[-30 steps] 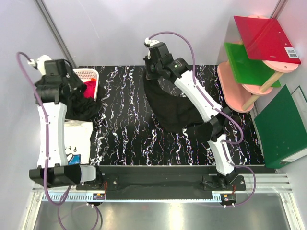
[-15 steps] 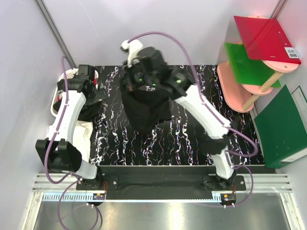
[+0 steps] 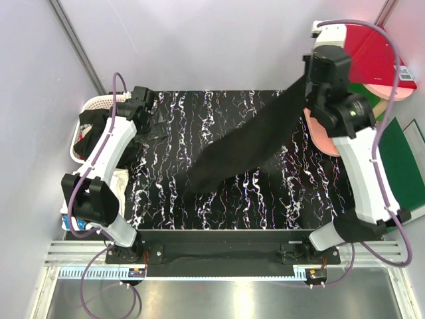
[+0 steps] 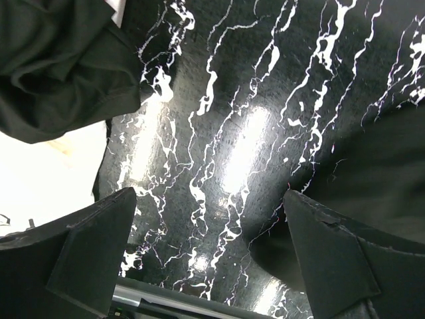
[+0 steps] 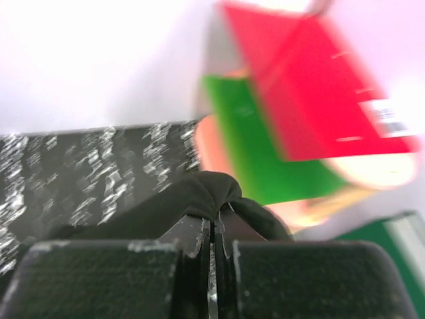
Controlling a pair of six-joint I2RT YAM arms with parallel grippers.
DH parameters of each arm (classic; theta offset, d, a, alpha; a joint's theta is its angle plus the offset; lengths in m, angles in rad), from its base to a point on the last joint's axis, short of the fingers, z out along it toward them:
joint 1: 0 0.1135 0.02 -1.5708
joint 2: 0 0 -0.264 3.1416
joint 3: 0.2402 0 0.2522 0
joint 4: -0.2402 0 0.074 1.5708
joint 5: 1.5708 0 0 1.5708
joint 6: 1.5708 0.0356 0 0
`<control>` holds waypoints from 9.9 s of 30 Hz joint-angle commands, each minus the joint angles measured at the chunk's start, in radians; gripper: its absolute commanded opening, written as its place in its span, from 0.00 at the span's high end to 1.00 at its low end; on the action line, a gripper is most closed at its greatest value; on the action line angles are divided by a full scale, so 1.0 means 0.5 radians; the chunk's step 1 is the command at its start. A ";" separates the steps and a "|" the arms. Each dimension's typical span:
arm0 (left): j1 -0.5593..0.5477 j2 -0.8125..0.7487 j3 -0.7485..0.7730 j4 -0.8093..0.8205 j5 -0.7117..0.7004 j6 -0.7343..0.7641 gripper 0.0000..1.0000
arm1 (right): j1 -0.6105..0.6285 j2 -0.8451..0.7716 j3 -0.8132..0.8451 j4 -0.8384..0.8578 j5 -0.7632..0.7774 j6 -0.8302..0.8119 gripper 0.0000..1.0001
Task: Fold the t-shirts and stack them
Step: Move the tshirt to the center of the board, then flatten out the tshirt
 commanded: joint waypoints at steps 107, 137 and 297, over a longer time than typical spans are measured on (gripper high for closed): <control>-0.423 1.171 0.670 0.071 0.650 0.076 0.01 | 0.175 0.622 -0.844 -0.114 -1.140 0.842 0.00; -0.438 0.533 0.532 -0.125 0.447 0.070 1.00 | 0.172 0.644 -0.937 -0.090 -1.241 0.876 0.02; 0.215 -0.062 0.256 -0.386 0.266 -0.483 1.00 | -0.033 0.959 -1.274 -0.678 -1.763 0.879 1.00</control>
